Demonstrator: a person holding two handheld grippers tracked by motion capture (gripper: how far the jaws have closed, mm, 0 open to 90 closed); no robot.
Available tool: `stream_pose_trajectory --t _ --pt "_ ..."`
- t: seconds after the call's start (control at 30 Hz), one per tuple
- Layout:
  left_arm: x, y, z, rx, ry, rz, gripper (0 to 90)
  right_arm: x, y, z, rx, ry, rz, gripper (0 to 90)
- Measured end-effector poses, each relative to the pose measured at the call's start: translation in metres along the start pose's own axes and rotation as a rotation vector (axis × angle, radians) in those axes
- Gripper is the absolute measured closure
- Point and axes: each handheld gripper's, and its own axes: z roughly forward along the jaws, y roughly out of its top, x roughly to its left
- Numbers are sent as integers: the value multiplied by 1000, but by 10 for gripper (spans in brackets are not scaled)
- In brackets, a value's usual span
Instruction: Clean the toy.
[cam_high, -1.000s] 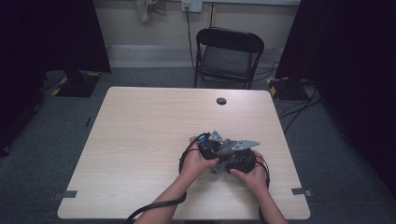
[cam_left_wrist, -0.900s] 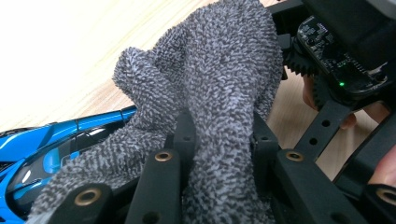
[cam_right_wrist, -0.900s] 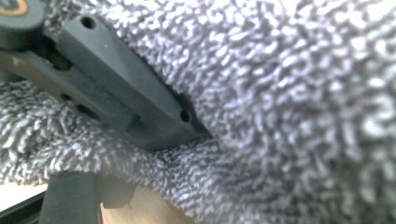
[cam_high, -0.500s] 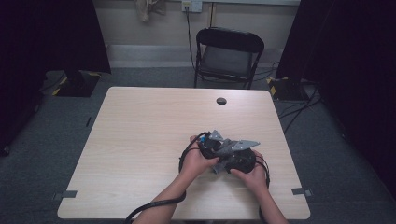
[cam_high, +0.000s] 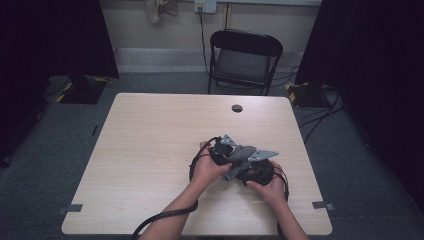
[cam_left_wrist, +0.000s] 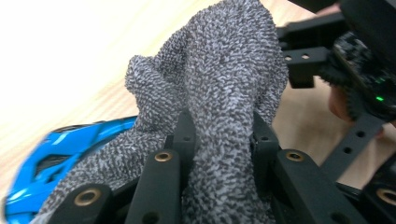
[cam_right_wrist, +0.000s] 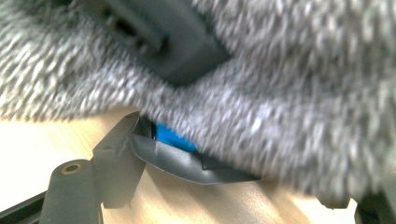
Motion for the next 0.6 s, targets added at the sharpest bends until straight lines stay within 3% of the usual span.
stream_pose_trajectory --t 0.1,0.33,0.37,0.6 --pt "8 1 -3 -11 29 -10 710 0 0 0 0 1 -1 243" --pt "16 3 -3 -3 48 -12 710 0 0 0 -1 3 -1 244" --pt "17 3 -2 -6 69 -14 710 0 0 0 -1 2 -3 244" --pt "24 2 -3 -11 76 -34 709 0 0 0 -1 2 -3 244"
